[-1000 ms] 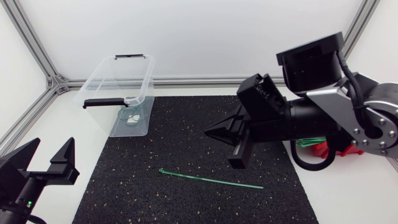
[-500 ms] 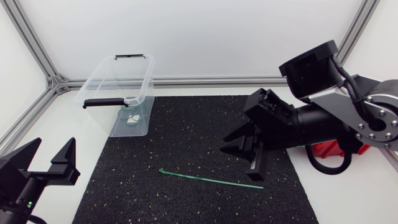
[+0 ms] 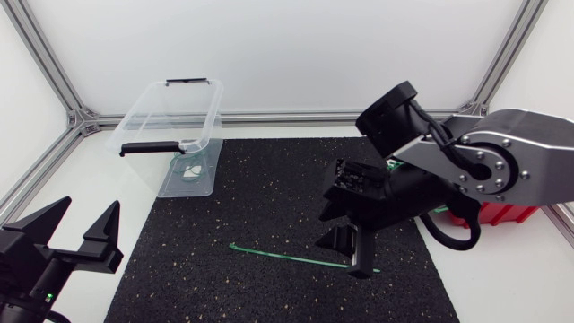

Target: Take a green cable tie from the red box, thread the tail through the head to close it, then place it in the transparent bin on the left.

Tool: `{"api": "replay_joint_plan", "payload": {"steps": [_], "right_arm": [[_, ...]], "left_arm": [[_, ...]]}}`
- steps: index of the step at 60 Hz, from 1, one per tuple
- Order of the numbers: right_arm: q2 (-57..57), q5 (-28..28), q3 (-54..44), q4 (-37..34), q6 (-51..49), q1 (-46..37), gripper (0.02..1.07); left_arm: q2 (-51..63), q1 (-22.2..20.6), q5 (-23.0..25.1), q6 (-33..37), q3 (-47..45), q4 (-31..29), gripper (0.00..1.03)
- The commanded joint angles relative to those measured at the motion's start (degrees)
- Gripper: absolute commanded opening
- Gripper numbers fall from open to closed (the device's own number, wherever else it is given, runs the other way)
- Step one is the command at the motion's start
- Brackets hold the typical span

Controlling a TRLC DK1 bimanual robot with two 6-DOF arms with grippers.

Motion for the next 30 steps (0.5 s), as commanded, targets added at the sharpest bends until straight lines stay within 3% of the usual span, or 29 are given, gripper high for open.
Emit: {"api": "replay_joint_plan", "payload": {"steps": [1, 30], "right_arm": [[1.9, 0.6, 1.8, -2.0, -2.8, 0.3, 0.67], [5.2, 1.0, 1.3, -2.9, -5.7, 1.2, 0.71]], "left_arm": [[-0.3, -0.7, -0.2, 1.3, -2.1, -1.3, 0.97], [1.4, -2.3, 0.1, 1.7, -0.3, -2.6, 0.96]]}}
